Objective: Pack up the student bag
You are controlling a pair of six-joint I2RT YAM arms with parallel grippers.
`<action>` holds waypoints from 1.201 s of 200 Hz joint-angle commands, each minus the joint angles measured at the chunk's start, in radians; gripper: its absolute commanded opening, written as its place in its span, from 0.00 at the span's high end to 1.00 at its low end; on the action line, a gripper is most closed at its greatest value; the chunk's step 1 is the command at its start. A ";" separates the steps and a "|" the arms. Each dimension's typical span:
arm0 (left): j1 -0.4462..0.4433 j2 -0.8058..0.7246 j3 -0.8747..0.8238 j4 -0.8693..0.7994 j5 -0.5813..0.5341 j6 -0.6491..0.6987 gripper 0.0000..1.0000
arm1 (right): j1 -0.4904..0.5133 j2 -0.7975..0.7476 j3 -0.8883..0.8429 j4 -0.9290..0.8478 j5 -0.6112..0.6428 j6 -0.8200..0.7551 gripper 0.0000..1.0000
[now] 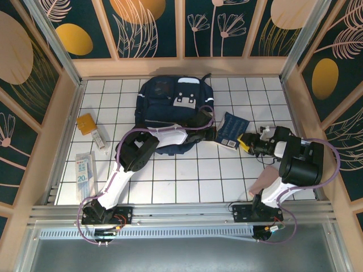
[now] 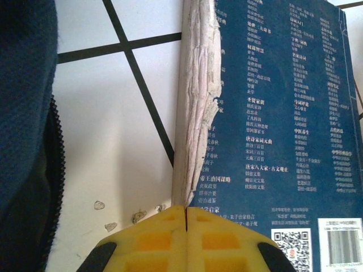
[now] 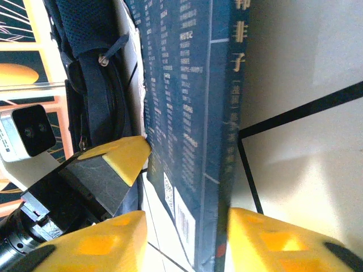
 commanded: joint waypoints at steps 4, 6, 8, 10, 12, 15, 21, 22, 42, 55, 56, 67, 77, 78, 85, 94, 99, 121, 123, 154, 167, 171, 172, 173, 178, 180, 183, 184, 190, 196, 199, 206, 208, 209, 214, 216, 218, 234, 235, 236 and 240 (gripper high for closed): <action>-0.031 -0.011 -0.013 0.005 0.100 0.016 1.00 | 0.056 -0.019 -0.014 0.054 -0.155 0.014 0.68; -0.031 -0.011 -0.013 0.007 0.101 0.015 1.00 | 0.058 -0.020 -0.014 0.056 -0.155 0.014 0.68; -0.031 -0.012 -0.013 0.007 0.102 0.016 1.00 | 0.061 -0.021 -0.014 0.057 -0.156 0.014 0.69; -0.030 -0.012 -0.014 0.008 0.103 0.016 1.00 | 0.063 -0.021 -0.013 0.058 -0.155 0.014 0.70; -0.030 -0.011 -0.015 0.009 0.103 0.016 1.00 | 0.063 -0.021 -0.014 0.059 -0.154 0.014 0.71; -0.031 -0.012 -0.013 0.010 0.105 0.014 1.00 | 0.066 -0.021 -0.013 0.062 -0.154 0.015 0.72; -0.031 -0.013 -0.015 0.010 0.106 0.015 1.00 | 0.068 -0.022 -0.014 0.073 -0.157 0.020 0.74; -0.031 -0.013 -0.014 0.010 0.106 0.015 1.00 | 0.068 -0.022 -0.015 0.076 -0.157 0.022 0.74; -0.031 -0.013 -0.013 0.009 0.108 0.015 1.00 | 0.070 -0.025 -0.013 0.073 -0.128 0.035 0.75; -0.030 -0.012 -0.009 0.003 0.108 0.018 1.00 | 0.070 -0.009 -0.009 0.062 -0.111 0.041 0.74; -0.030 -0.012 -0.009 0.002 0.108 0.018 1.00 | 0.070 -0.008 -0.009 0.061 -0.109 0.041 0.74; -0.031 -0.011 -0.007 -0.002 0.107 0.023 1.00 | 0.072 0.012 -0.002 0.042 -0.086 0.038 0.73; -0.031 -0.010 -0.005 -0.002 0.104 0.025 1.00 | 0.075 0.018 -0.005 0.059 -0.078 0.040 0.73; -0.031 -0.011 -0.005 -0.003 0.104 0.025 1.00 | 0.075 0.018 -0.006 0.060 -0.078 0.041 0.73; -0.031 -0.010 -0.003 -0.005 0.102 0.025 1.00 | 0.077 0.015 -0.010 0.072 -0.072 0.049 0.74; -0.031 -0.011 -0.001 -0.005 0.103 0.024 1.00 | 0.080 0.008 -0.010 0.075 -0.059 0.054 0.79; -0.030 -0.013 -0.002 -0.005 0.104 0.025 1.00 | 0.081 -0.001 -0.009 0.070 -0.049 0.049 0.81; -0.031 -0.029 0.005 -0.007 0.117 0.022 0.94 | 0.095 -0.073 0.018 -0.003 0.038 -0.008 0.86; -0.030 -0.030 0.007 -0.010 0.117 0.021 0.94 | 0.096 -0.081 0.022 -0.014 0.047 -0.015 0.86; -0.030 -0.114 0.052 -0.070 0.136 -0.006 0.77 | 0.156 -0.218 0.095 -0.182 0.235 -0.101 0.98; -0.031 -0.180 0.056 -0.086 0.110 -0.025 0.58 | 0.210 -0.284 0.145 -0.277 0.377 -0.132 1.00; -0.031 -0.202 0.058 -0.095 0.097 -0.031 0.54 | 0.225 -0.303 0.159 -0.301 0.413 -0.139 1.00; -0.031 -0.208 0.059 -0.098 0.094 -0.031 0.53 | 0.229 -0.308 0.161 -0.306 0.422 -0.139 1.00; -0.031 -0.212 0.059 -0.100 0.091 -0.032 0.53 | 0.234 -0.313 0.165 -0.311 0.429 -0.142 1.00; -0.030 -0.238 0.060 -0.111 0.073 -0.034 0.50 | 0.251 -0.335 0.180 -0.332 0.463 -0.148 1.00; -0.031 -0.251 0.060 -0.116 0.064 -0.036 0.50 | 0.255 -0.340 0.184 -0.336 0.466 -0.149 1.00; -0.031 -0.269 0.062 -0.123 0.052 -0.038 0.48 | 0.268 -0.357 0.194 -0.354 0.496 -0.151 1.00; -0.031 -0.275 0.062 -0.125 0.047 -0.038 0.48 | 0.268 -0.357 0.194 -0.354 0.496 -0.151 1.00; -0.031 -0.307 0.061 -0.141 0.021 -0.043 0.46 | 0.294 -0.382 0.216 -0.385 0.558 -0.152 1.00; -0.031 -0.341 0.059 -0.158 -0.011 -0.049 0.45 | 0.321 -0.403 0.232 -0.420 0.617 -0.157 1.00; -0.031 -0.358 0.058 -0.166 -0.026 -0.052 0.44 | 0.337 -0.411 0.244 -0.434 0.642 -0.161 1.00; -0.028 -0.393 0.052 -0.185 -0.054 -0.068 0.41 | 0.377 -0.426 0.270 -0.473 0.722 -0.170 1.00; -0.028 -0.404 0.050 -0.188 -0.058 -0.072 0.39 | 0.388 -0.429 0.279 -0.483 0.746 -0.170 1.00; -0.028 -0.408 0.049 -0.188 -0.059 -0.075 0.39 | 0.397 -0.430 0.283 -0.488 0.759 -0.169 1.00; -0.026 -0.432 0.040 -0.187 -0.056 -0.084 0.36 | 0.429 -0.435 0.299 -0.512 0.821 -0.170 1.00; -0.025 -0.443 0.036 -0.184 -0.053 -0.089 0.35 | 0.445 -0.437 0.305 -0.518 0.843 -0.172 1.00; -0.025 -0.454 0.030 -0.181 -0.050 -0.093 0.34 | 0.456 -0.437 0.310 -0.526 0.861 -0.174 1.00; -0.014 -0.534 -0.031 -0.131 0.006 -0.161 0.26 | 0.575 -0.445 0.340 -0.561 0.997 -0.203 1.00; -0.013 -0.541 -0.035 -0.126 0.010 -0.165 0.26 | 0.586 -0.445 0.341 -0.563 1.004 -0.206 1.00; -0.012 -0.546 -0.040 -0.121 0.014 -0.171 0.26 | 0.596 -0.445 0.342 -0.564 1.012 -0.208 1.00; -0.008 -0.566 -0.060 -0.100 0.028 -0.191 0.24 | 0.625 -0.446 0.348 -0.568 1.035 -0.222 1.00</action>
